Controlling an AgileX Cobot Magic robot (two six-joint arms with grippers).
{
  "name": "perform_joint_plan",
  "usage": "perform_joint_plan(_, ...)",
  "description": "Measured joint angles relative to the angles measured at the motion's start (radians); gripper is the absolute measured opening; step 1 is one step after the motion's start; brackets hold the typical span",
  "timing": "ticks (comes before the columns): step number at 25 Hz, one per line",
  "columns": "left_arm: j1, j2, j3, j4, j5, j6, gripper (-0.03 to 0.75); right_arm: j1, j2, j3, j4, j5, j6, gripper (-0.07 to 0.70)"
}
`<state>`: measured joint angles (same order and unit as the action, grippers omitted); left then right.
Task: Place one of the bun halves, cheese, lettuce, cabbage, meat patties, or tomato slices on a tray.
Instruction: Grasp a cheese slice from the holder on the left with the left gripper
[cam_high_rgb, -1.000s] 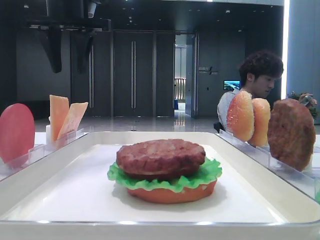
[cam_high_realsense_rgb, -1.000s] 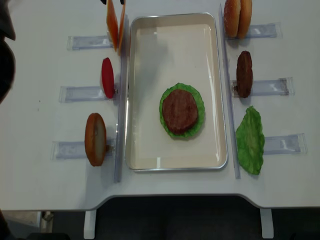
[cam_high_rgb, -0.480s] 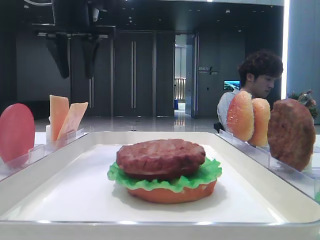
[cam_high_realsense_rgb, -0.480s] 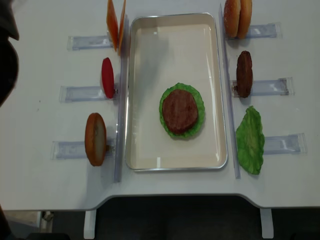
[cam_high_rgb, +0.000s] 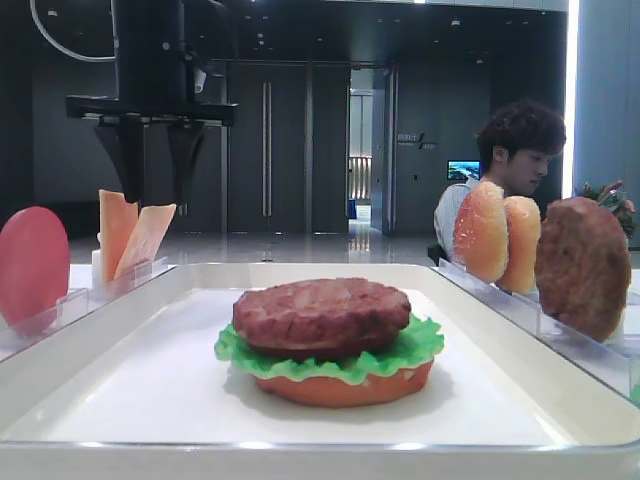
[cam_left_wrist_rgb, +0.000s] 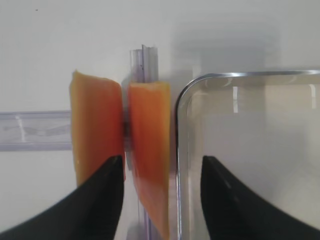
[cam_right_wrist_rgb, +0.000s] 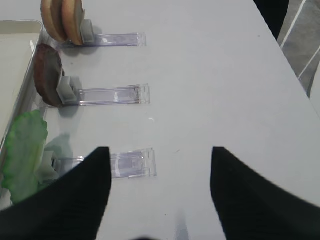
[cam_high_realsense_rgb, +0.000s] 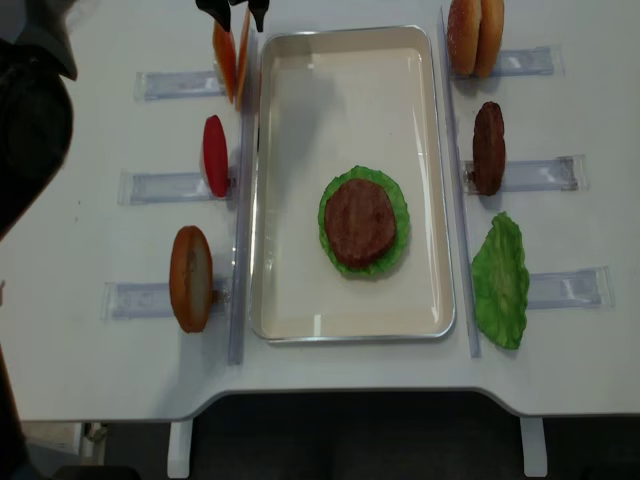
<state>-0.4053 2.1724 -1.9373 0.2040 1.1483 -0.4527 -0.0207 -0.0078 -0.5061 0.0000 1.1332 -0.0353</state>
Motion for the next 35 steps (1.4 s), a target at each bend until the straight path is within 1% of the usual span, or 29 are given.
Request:
perform_joint_plan(16,0.0,0.053,0.0,-0.001,-0.008,0.0,0.382,0.0,0.0,0.0,0.0,0.0,0.0,0.416)
perform_joint_plan(19,0.0,0.054,0.0,0.001,0.005,0.0,0.321,0.0,0.0,0.0,0.0,0.0,0.0,0.416)
perform_joint_plan(23,0.0,0.054,0.0,0.027,0.029,0.002,0.19,0.0,0.0,0.0,0.0,0.0,0.0,0.416)
perform_joint_plan(28,0.0,0.054,0.0,0.069,0.066,0.014,0.074,0.0,0.0,0.0,0.0,0.0,0.0,0.416)
perform_joint_plan(31,0.0,0.054,0.0,0.088,0.069,0.018,0.034,0.0,0.0,0.0,0.0,0.0,0.0,0.416)
perform_joint_plan(35,0.0,0.054,0.0,0.089,0.069,0.021,0.029,0.0,0.0,0.0,0.0,0.0,0.0,0.416)
